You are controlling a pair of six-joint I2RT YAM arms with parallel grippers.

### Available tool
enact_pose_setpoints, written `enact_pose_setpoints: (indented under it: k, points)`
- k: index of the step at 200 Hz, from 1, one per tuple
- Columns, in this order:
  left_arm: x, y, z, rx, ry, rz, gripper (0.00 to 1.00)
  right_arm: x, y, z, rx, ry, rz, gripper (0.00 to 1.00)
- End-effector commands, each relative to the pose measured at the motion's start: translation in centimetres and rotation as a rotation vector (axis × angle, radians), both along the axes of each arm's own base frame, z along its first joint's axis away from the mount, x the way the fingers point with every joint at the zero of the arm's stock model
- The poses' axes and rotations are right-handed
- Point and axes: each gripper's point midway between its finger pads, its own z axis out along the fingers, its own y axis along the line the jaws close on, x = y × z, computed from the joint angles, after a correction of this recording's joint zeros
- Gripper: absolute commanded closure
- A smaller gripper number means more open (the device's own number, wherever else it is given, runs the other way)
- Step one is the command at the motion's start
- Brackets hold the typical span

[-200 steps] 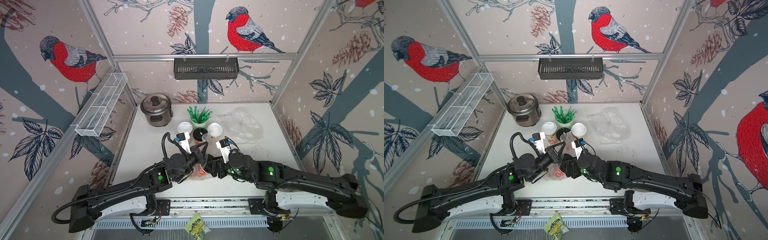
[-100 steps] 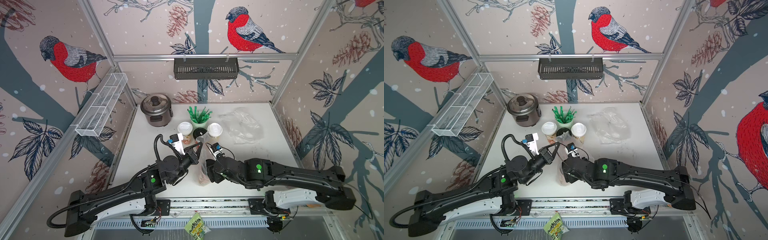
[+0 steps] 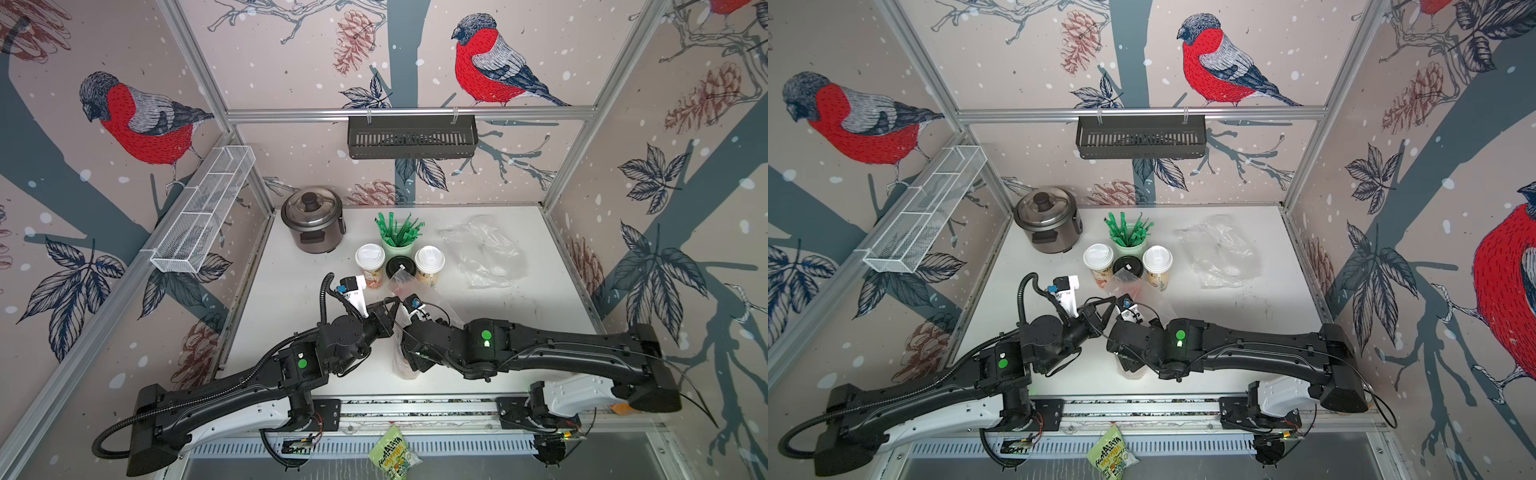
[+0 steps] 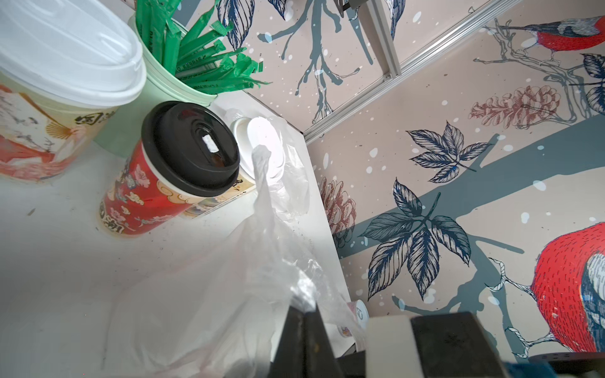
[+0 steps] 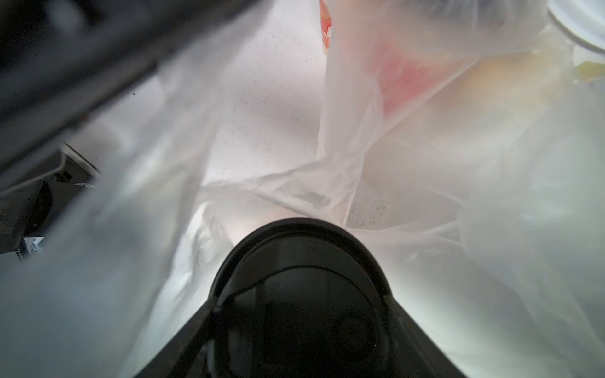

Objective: Pack milk tea into plastic carrier bags
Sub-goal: Place the milk tea cup in the plastic carrier bag, then pick up the milk tea cup at the center of the board.

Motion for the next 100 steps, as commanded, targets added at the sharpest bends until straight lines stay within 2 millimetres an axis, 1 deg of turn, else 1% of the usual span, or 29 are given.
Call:
enact_pose_setpoints:
  k: [1, 21, 62, 63, 67, 80, 100]
  points:
    - [0.3, 0.7, -0.4, 0.002, 0.01, 0.037, 1.0, -0.1, -1.3, 0.1, -0.066, -0.005, 0.019, 0.16]
    - [0.4, 0.9, -0.5, 0.005, 0.008, 0.048, 1.0, 0.2, -1.1, 1.8, -0.022, -0.028, 0.016, 0.1]
    - [0.5, 0.8, -0.4, 0.01, 0.001, 0.049, 1.0, 0.9, -1.1, 5.7, 0.105, -0.092, 0.011, 0.04]
    - [0.5, 0.7, -0.4, 0.009, 0.001, 0.049, 1.0, 0.9, -1.3, 6.1, 0.12, -0.095, 0.01, 0.04]
    - [0.5, 0.7, -0.5, 0.013, 0.001, 0.049, 1.0, 1.0, -1.5, 6.9, 0.147, -0.103, 0.009, 0.04]
    - [0.5, 0.8, -0.5, 0.017, 0.001, 0.049, 1.0, 1.5, -1.8, 9.0, 0.211, -0.13, 0.003, 0.02]
    - [0.5, 1.0, -0.8, 0.029, 0.0, 0.053, 1.0, 3.0, -2.9, 12.0, 0.309, -0.18, -0.02, 0.01]
